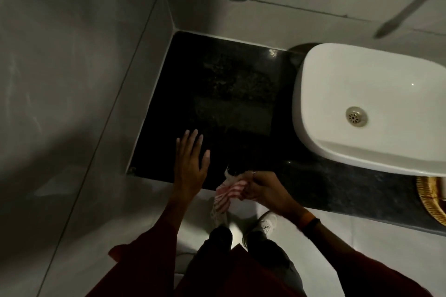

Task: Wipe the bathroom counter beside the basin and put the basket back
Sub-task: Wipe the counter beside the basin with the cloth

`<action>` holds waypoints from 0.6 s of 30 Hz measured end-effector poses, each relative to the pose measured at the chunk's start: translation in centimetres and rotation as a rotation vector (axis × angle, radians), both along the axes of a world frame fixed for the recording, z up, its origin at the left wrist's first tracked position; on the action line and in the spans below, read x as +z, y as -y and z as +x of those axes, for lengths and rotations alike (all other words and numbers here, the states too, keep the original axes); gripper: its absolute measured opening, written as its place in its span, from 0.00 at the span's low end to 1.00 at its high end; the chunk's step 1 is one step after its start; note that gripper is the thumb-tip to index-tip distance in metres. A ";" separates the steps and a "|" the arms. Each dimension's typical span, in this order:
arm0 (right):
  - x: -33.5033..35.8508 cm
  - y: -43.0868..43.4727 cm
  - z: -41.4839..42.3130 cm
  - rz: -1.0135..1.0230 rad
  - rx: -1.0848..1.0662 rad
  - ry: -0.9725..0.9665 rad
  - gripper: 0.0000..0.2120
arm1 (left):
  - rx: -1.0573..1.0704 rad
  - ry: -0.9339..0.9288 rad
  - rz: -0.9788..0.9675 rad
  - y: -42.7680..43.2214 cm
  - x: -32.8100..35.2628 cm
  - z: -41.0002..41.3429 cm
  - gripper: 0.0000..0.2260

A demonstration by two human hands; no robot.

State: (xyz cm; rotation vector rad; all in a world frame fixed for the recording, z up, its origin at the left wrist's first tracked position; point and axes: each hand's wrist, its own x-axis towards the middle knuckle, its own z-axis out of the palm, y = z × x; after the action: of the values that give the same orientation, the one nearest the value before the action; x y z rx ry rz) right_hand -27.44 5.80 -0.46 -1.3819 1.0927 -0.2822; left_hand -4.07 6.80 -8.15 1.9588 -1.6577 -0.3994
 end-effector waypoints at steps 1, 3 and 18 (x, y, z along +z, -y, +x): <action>0.5 1.1 0.1 0.100 -0.064 0.088 0.15 | -0.011 -0.012 -0.033 0.3 0.2 0.0 0.23; 0.8 3.4 0.1 0.225 -0.137 0.179 0.15 | -0.014 -0.081 -0.032 0.6 0.7 -0.1 0.21; -2.7 4.3 0.4 -0.093 -0.164 -0.342 0.36 | 0.019 -0.351 0.460 3.2 1.3 -3.7 0.29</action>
State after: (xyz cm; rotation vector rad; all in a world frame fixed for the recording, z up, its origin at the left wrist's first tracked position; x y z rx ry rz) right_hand -27.05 1.48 -3.15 -1.4590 1.4958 -0.2213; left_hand -7.74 3.56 -6.82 2.0608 -1.4033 -1.1297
